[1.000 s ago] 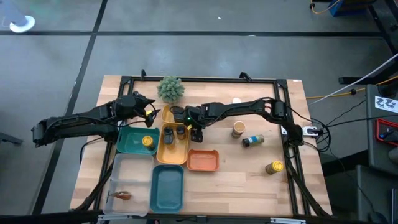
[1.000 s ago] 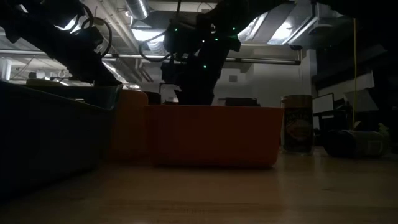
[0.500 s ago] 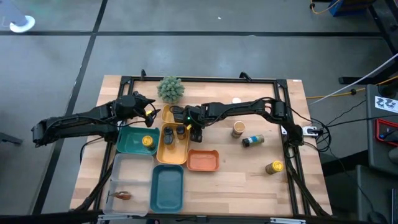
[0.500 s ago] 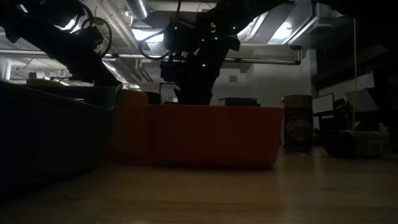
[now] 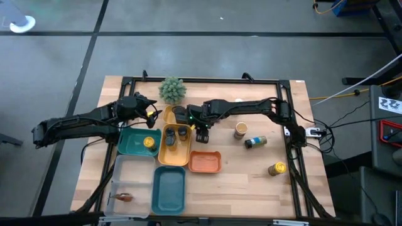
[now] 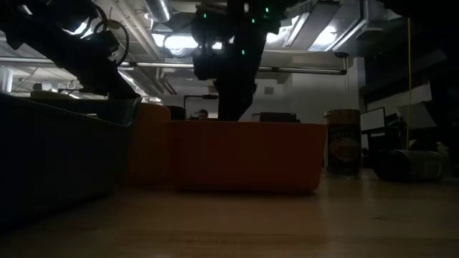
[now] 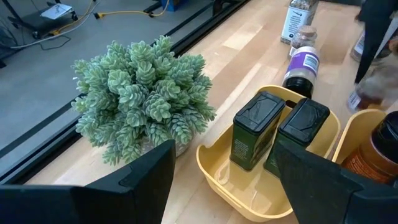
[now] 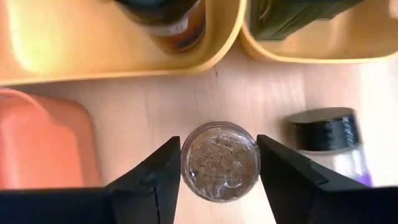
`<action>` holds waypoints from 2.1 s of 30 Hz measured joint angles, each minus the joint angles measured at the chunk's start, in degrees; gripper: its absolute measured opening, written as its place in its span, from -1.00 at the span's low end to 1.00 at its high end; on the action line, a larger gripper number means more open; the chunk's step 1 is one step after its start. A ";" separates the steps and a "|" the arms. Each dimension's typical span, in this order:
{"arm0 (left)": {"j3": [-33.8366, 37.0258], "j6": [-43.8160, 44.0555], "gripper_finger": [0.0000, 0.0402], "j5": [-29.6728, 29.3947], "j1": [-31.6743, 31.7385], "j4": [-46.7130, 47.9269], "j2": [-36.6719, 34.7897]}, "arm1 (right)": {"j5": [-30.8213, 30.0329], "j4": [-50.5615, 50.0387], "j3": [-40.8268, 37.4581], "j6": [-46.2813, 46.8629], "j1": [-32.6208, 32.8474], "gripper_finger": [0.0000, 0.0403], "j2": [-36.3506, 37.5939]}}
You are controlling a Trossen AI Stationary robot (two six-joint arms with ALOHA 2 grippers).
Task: Sort spices by type
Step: Put the brown seasoning bottle into the orange bin
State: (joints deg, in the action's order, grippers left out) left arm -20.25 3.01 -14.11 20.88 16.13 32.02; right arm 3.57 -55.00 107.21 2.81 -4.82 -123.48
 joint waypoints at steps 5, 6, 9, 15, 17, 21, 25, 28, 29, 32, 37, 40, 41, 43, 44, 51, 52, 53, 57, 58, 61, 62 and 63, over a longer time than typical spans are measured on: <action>0.00 0.02 0.31 0.00 0.00 0.05 -0.01 | 0.85 -6.65 6.51 3.78 0.27 -0.06 0.00; 0.00 0.01 0.31 0.00 0.00 0.01 -0.01 | 0.97 -7.53 7.57 4.66 0.42 -0.06 0.04; 0.00 0.00 0.31 0.00 0.00 0.03 -0.01 | 1.37 -10.66 10.06 6.56 1.65 -0.06 0.07; 0.00 0.00 0.31 0.00 0.00 0.01 -0.01 | 2.05 -12.83 11.97 11.95 6.54 -0.06 0.11; 0.00 0.01 0.31 0.00 0.00 0.01 -0.01 | 2.05 -12.53 11.97 13.66 8.33 -0.06 0.09; 0.00 0.00 0.31 0.00 0.00 0.01 -0.01 | 1.00 -12.45 12.03 18.16 11.85 -0.06 -0.36; 0.00 0.00 0.31 0.00 0.00 0.02 -0.01 | -3.03 -11.41 12.03 22.50 14.97 -0.06 -0.56; 0.00 0.00 0.31 0.00 0.00 0.03 -0.01 | -4.64 -10.18 12.03 24.42 16.83 -0.06 -1.34; 0.00 0.00 0.31 0.02 0.00 0.03 -0.01 | -4.98 -9.18 12.03 24.82 17.34 -0.06 -1.59; 0.00 0.00 0.31 0.02 0.00 0.10 -0.01 | -5.73 -7.65 11.97 25.75 18.66 -0.05 -2.65; 0.01 0.01 0.31 0.03 0.00 1.11 -0.04 | -7.00 -6.05 11.96 25.90 19.88 -0.05 -4.47; 0.02 0.02 0.31 0.04 0.00 1.97 -0.03 | -7.08 -4.35 11.95 25.88 19.87 -0.05 -5.81; 0.04 0.02 0.31 0.02 0.00 2.46 0.02 | -7.08 -4.40 11.95 25.89 19.85 -0.05 -6.29; 0.00 0.00 0.31 0.02 -0.11 2.42 0.01 | -7.08 -4.05 11.95 25.88 19.85 -0.04 -7.04; 0.02 0.02 0.31 0.04 -0.15 3.13 -0.03 | -7.08 -3.98 11.75 25.83 19.84 -0.04 -7.25; 0.02 0.01 0.31 0.04 -0.22 3.04 -0.05 | -7.08 -2.25 11.18 25.24 19.80 -0.04 -8.97; 0.02 0.01 0.31 0.02 -0.22 2.96 -0.05 | -7.10 -2.22 11.18 25.24 19.80 -0.04 -9.29; 0.02 0.02 0.31 0.02 -0.22 2.69 -0.05 | -7.08 -1.66 11.18 25.24 19.80 -0.04 -9.49; 0.02 0.00 0.31 0.04 -0.22 2.96 -0.03 | -6.60 -1.72 11.18 25.22 19.80 -0.04 -10.10; 0.02 0.00 0.31 0.03 -0.22 3.19 -0.03 | -6.04 -1.63 11.18 25.21 19.80 -0.03 -10.22; 0.02 0.00 0.31 0.02 -0.22 2.92 -0.03 | -4.73 -2.03 11.14 25.22 19.80 0.02 -10.32; 0.02 0.00 0.31 0.02 -0.22 3.06 -0.01 | -4.43 -1.86 11.17 25.22 19.80 0.05 -10.32; 0.02 0.00 0.31 0.02 -0.22 2.98 -0.01 | -4.25 -1.90 11.18 25.22 19.80 0.08 -10.32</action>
State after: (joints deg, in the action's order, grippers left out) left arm -20.23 3.01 -14.09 20.67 19.11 32.01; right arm -0.67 -56.89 118.39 28.03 14.98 -133.80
